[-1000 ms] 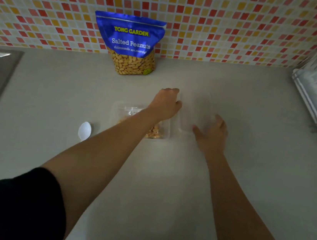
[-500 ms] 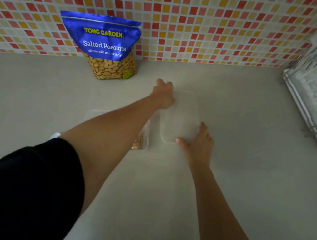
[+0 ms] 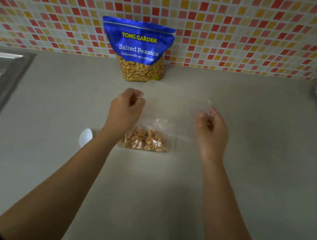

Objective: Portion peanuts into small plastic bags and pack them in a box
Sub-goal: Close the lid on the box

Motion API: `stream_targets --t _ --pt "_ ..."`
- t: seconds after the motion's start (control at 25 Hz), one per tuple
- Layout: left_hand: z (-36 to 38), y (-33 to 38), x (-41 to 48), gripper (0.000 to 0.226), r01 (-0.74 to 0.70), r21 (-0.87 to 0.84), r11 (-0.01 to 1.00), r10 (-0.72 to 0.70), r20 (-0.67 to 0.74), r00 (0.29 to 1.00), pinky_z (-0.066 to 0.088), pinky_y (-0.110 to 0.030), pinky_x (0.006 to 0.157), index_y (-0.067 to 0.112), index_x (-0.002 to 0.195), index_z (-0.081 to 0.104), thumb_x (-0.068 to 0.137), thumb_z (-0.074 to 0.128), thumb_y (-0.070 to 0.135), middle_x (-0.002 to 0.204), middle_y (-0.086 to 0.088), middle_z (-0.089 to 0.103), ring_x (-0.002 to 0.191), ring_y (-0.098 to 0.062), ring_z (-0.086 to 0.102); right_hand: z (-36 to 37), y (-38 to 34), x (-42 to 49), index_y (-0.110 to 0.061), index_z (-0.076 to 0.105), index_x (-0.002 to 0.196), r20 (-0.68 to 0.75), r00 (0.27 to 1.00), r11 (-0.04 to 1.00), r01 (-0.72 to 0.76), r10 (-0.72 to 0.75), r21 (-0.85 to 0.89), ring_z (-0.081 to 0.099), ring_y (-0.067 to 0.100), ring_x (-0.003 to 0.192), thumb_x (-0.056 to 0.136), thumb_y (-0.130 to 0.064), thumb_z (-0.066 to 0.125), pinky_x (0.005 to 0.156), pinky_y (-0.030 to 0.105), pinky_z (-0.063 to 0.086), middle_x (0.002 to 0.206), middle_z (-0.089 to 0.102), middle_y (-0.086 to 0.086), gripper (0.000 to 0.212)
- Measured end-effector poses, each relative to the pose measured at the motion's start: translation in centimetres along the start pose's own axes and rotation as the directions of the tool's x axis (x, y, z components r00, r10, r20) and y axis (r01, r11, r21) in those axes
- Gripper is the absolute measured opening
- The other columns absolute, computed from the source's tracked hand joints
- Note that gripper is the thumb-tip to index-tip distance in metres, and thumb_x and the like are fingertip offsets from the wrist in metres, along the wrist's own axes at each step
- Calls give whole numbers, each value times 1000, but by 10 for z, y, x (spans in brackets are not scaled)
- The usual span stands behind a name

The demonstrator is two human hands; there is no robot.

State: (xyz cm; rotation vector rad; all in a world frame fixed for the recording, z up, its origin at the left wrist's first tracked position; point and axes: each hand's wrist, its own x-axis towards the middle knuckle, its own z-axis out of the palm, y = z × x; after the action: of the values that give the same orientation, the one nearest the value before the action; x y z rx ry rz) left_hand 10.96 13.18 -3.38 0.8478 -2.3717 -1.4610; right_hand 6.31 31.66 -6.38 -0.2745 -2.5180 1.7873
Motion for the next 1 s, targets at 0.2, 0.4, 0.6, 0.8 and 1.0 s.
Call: stream_targets --t 0.2,0.4,0.6,0.8,1.0 --pt "-22 -49 -35 23 68 362 930 -9 -162 987 31 -19 65 10 104 63 93 47 21 108 -7 65 93 -24 61 37 11 -43 -5 49 132 86 985 947 170 -152 -273 63 28 104 92 -8 49 89 22 41 117 64 19 40" --pt "-23 -63 -36 26 119 400 909 -38 -205 978 30 -26 57 7 103 60 97 40 23 82 -13 70 64 -24 51 50 21 -45 -4 43 137 176 980 893 162 -95 -419 59 38 104 94 -4 39 84 29 34 113 63 26 42" --pt "-20 -75 -43 34 82 346 935 -5 -218 976 30 -22 61 11 126 57 99 40 21 67 -12 63 64 -21 46 55 24 -46 -7 41 139 228 972 913 138 -51 -385 60 37 99 96 -3 36 77 30 33 106 65 26 44" --pt "-20 -90 -42 34 10 322 947 53 -187 981 23 -20 55 7 127 57 96 43 13 50 7 33 51 -16 36 56 30 -48 -10 39 140 263 962 926 158 -68 -341 61 36 90 96 -5 36 65 25 30 90 65 22 44" --pt "-22 -93 -44 32 -7 353 936 84 -204 975 22 -17 55 3 123 59 96 44 10 54 -3 44 50 -15 36 57 29 -58 -4 30 143 259 958 920 206 -121 -333 60 36 89 93 0 38 71 22 34 97 64 26 51"
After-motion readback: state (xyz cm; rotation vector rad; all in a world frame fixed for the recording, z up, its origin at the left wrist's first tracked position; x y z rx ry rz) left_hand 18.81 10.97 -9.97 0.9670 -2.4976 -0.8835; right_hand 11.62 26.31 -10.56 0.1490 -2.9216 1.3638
